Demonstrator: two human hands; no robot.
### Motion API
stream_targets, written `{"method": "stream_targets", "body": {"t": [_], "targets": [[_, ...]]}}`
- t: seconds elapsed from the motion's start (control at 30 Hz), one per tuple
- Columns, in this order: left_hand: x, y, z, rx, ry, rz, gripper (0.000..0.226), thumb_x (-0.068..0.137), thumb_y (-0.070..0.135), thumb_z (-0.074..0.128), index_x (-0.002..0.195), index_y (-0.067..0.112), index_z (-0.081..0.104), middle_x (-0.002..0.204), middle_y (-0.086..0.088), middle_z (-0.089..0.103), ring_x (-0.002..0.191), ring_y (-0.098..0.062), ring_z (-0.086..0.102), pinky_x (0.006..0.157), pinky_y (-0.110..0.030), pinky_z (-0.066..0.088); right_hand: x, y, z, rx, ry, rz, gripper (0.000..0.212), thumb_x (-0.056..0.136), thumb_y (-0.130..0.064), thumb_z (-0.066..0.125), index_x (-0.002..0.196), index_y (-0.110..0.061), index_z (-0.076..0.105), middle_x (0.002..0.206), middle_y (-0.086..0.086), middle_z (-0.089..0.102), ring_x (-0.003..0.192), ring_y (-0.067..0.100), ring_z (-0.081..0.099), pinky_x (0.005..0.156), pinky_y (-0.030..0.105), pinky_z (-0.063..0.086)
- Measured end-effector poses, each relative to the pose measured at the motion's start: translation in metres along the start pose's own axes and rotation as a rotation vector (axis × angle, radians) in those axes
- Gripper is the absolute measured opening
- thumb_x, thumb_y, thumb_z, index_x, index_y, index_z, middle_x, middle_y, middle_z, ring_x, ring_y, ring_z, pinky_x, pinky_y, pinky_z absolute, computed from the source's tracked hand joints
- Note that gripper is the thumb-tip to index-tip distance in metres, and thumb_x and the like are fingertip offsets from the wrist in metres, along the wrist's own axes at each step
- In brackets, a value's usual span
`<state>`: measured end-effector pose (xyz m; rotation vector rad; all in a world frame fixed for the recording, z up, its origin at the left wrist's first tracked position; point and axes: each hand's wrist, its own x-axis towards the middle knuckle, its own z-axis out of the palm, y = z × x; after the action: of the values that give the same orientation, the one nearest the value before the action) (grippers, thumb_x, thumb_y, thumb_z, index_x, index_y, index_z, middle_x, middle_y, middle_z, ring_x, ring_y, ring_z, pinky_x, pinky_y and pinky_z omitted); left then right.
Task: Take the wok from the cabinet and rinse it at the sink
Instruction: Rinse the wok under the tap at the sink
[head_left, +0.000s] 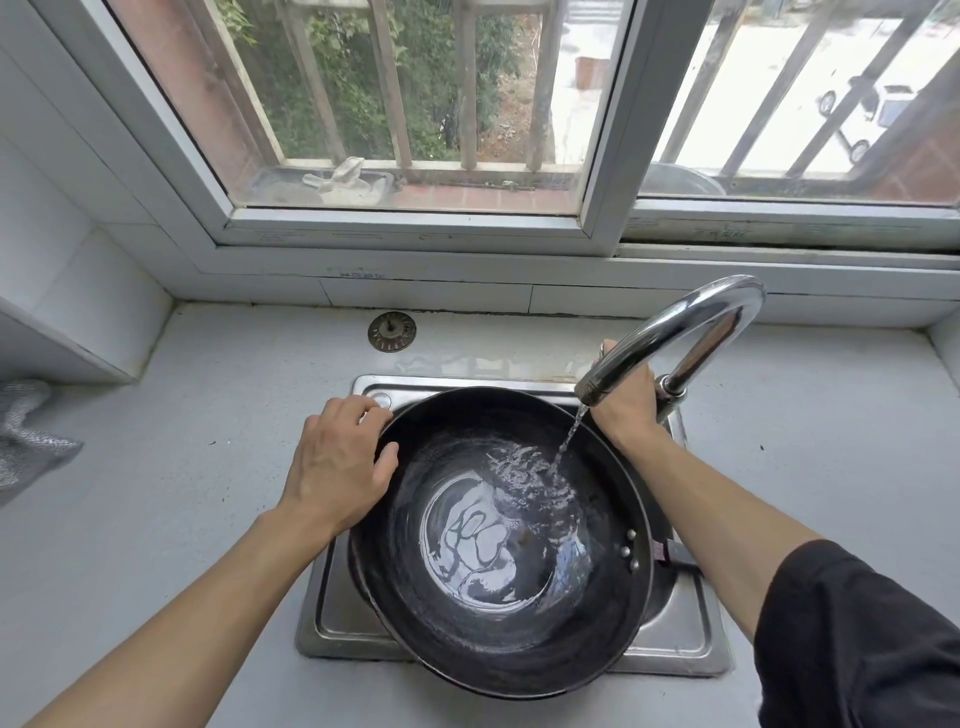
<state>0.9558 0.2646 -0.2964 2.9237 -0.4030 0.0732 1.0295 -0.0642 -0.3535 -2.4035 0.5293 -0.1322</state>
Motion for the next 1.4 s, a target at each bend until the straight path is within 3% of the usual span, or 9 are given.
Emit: {"method": "stream_targets", "body": {"t": [0.07,0.3,0.6,0.73,0.93,1.07,1.3,1.4], "targets": [[-0.001,-0.001,0.000,0.009,-0.003,-0.001,0.034,0.082,0.027,0.068,0.112,0.013,0.064,0.109,-0.003,0.061,0.097,-0.025,0.055,0.078,-0.040,0.047,0.001,0.001,0.003,-0.041,0.026,0.030,0.027,0.079,0.002,0.045,0.057,-0.013,0.044,0.062,0.013,0.057,0.060,0.029,0.057,0.055,0.039,0.050],[-0.003,-0.001,0.001,0.009,0.002,0.004,0.033,0.082,0.027,0.068,0.112,0.013,0.064,0.109,-0.003,0.061,0.097,-0.025,0.055,0.077,-0.040,0.046,0.000,0.000,0.002,-0.069,0.022,0.044,0.023,0.083,0.000,0.047,0.062,-0.008,0.049,0.067,0.015,0.060,0.063,0.029,0.056,0.057,0.030,0.041],[-0.004,-0.001,0.001,0.008,0.017,0.011,0.031,0.081,0.025,0.070,0.108,0.012,0.065,0.107,-0.004,0.061,0.095,-0.026,0.056,0.076,-0.041,0.046,-0.006,-0.006,-0.002,-0.084,0.014,0.018,0.028,0.079,0.001,0.045,0.057,-0.016,0.042,0.068,0.016,0.060,0.066,0.035,0.057,0.061,0.040,0.052],[-0.005,-0.002,0.002,0.007,0.018,0.011,0.030,0.081,0.025,0.070,0.108,0.012,0.065,0.107,-0.004,0.061,0.094,-0.026,0.056,0.076,-0.040,0.047,-0.006,-0.006,-0.001,-0.104,0.013,-0.035,0.034,0.080,0.004,0.042,0.055,-0.020,0.036,0.066,0.016,0.058,0.065,0.035,0.056,0.059,0.044,0.052],[-0.007,-0.003,0.001,-0.001,0.021,0.009,0.031,0.080,0.025,0.070,0.108,0.012,0.065,0.107,-0.004,0.062,0.095,-0.026,0.057,0.076,-0.041,0.047,-0.006,-0.005,-0.002,-0.062,0.024,0.004,0.034,0.081,0.000,0.045,0.055,-0.020,0.037,0.064,0.012,0.056,0.064,0.033,0.055,0.057,0.040,0.049],[-0.007,-0.005,0.000,0.010,0.019,0.018,0.030,0.080,0.025,0.071,0.106,0.013,0.066,0.105,-0.003,0.063,0.095,-0.026,0.057,0.075,-0.041,0.046,-0.006,-0.001,-0.005,-0.049,-0.014,-0.009,0.031,0.080,0.002,0.044,0.056,-0.018,0.039,0.063,0.014,0.056,0.062,0.035,0.056,0.056,0.046,0.052],[-0.011,-0.020,-0.002,0.027,-0.020,0.052,0.022,0.080,0.020,0.069,0.102,0.015,0.068,0.098,-0.001,0.064,0.092,-0.025,0.056,0.074,-0.041,0.046,-0.044,0.004,-0.039,-0.078,-0.075,-0.279,0.009,0.087,-0.004,0.056,0.084,-0.012,0.054,0.073,0.002,0.058,0.070,0.020,0.056,0.067,0.042,0.052],[-0.016,-0.028,-0.004,0.036,-0.040,0.090,0.024,0.079,0.012,0.068,0.103,0.015,0.068,0.099,0.000,0.065,0.095,-0.024,0.057,0.077,-0.041,0.049,-0.070,0.016,-0.054,-0.109,-0.142,-0.328,0.022,0.088,-0.008,0.060,0.109,-0.013,0.058,0.103,0.002,0.064,0.095,0.018,0.058,0.089,0.032,0.049]]}}
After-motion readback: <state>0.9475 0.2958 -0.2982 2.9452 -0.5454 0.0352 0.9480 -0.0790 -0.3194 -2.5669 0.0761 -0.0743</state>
